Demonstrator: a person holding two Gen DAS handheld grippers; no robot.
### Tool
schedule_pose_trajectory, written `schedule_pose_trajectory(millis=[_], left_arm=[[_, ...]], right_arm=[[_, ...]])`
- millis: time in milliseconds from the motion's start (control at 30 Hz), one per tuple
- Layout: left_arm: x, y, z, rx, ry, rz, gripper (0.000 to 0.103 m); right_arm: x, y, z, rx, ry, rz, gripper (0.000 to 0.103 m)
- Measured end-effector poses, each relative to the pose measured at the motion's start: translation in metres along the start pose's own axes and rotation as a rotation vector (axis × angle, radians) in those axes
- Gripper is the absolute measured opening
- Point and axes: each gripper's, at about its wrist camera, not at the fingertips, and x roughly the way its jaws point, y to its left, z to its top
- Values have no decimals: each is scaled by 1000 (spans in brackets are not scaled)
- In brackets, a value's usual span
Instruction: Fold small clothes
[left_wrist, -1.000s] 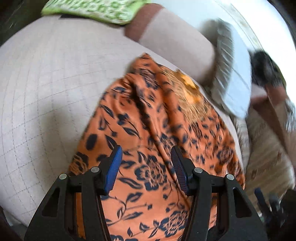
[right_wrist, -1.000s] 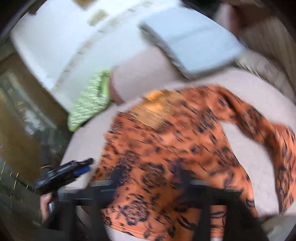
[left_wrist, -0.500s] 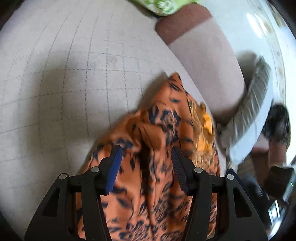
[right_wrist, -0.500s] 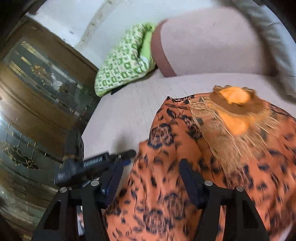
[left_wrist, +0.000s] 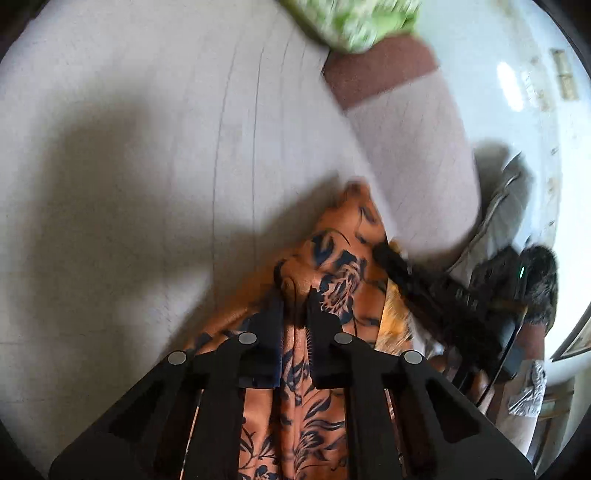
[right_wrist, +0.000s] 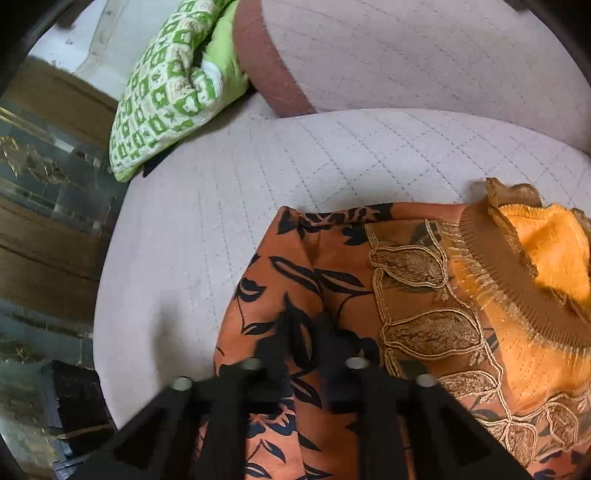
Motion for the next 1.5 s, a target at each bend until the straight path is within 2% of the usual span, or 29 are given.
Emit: schedule_pose_trajectory(millis=[100, 167, 200, 267, 333, 400, 467, 500, 533, 567, 600, 667, 700, 733, 767, 800, 833, 867, 967, 1033, 1133, 1200, 1267, 1333, 1400, 1500], left_arm=[[-17, -4, 8, 27, -43, 5, 8], [-6, 0, 10, 51, -45, 88, 8], [2, 5, 9, 54, -43, 143, 9], [15, 15, 8, 57, 4, 211, 10], [12, 17, 8, 60, 24, 211, 10], [-6, 8, 6, 78, -22, 209, 10], [-25, -8, 2, 125, -67, 210, 16], [-36, -16, -4, 155, -81, 215, 26], [-44, -22, -8, 178, -92, 217, 35], [-52, -32, -15, 207, -109, 220, 37], [-64, -42, -26, 257, -128, 218, 38], [-87, -63, -54, 384, -152, 237, 42], [-98, -67, -72, 429, -167, 248, 47], [-113, -66, -97, 473, -198, 261, 58], [-120, -63, -120, 496, -227, 268, 65], [-128, -57, -141, 510, -250, 268, 77], [-132, -53, -161, 523, -265, 264, 81], [-130, -46, -188, 543, -273, 265, 81], [-116, -34, -240, 602, -240, 283, 80], [-109, -44, -274, 684, -229, 273, 80], [-116, -59, -310, 778, -246, 245, 81], [-116, -66, -329, 813, -242, 232, 81], [-110, -71, -340, 831, -213, 239, 81], [-103, -76, -350, 841, -186, 234, 81], [-98, -83, -357, 844, -167, 220, 81], [-88, -100, -362, 829, -120, 173, 80]], right_arm=[[-26, 8, -2, -12, -84, 37, 6], [-24, 14, 0, -20, -90, -2, 6], [-13, 16, 1, -28, -71, -54, 6], [8, 14, 3, -33, -30, -92, 6], [21, 6, -2, 1, 21, -80, 6], [-4, 3, -16, 35, -34, -29, 6], [-50, 5, -49, 28, -121, 45, 9], [-69, 7, -69, 22, -149, 79, 11], [-86, 8, -90, 11, -164, 89, 12], [-103, 9, -112, 0, -188, 88, 12], [-130, 12, -147, -18, -251, 74, 14], [-162, 16, -195, -39, -328, 49, 45], [-179, 17, -230, -23, -380, 48, 73], [-191, 15, -254, -8, -420, 47, 82], [-202, 12, -282, 4, -461, 43, 82], [-208, 10, -306, 9, -480, 32, 82], [-212, 5, -332, 19, -478, 14, 82], [-213, -3, -353, 45, -467, 15, 82], [-205, -19, -382, 135, -427, -2, 81], [-213, -22, -387, 140, -447, -23, 80], [-228, -11, -388, 97, -530, -61, 80], [-234, -12, -393, 89, -558, -50, 80], [-238, -18, -396, 114, -535, -42, 78], [-247, -24, -397, 129, -522, -28, 64], [-267, -30, -402, 144, -544, -1, 63], [-306, -56, -409, 215, -579, -65, 63]])
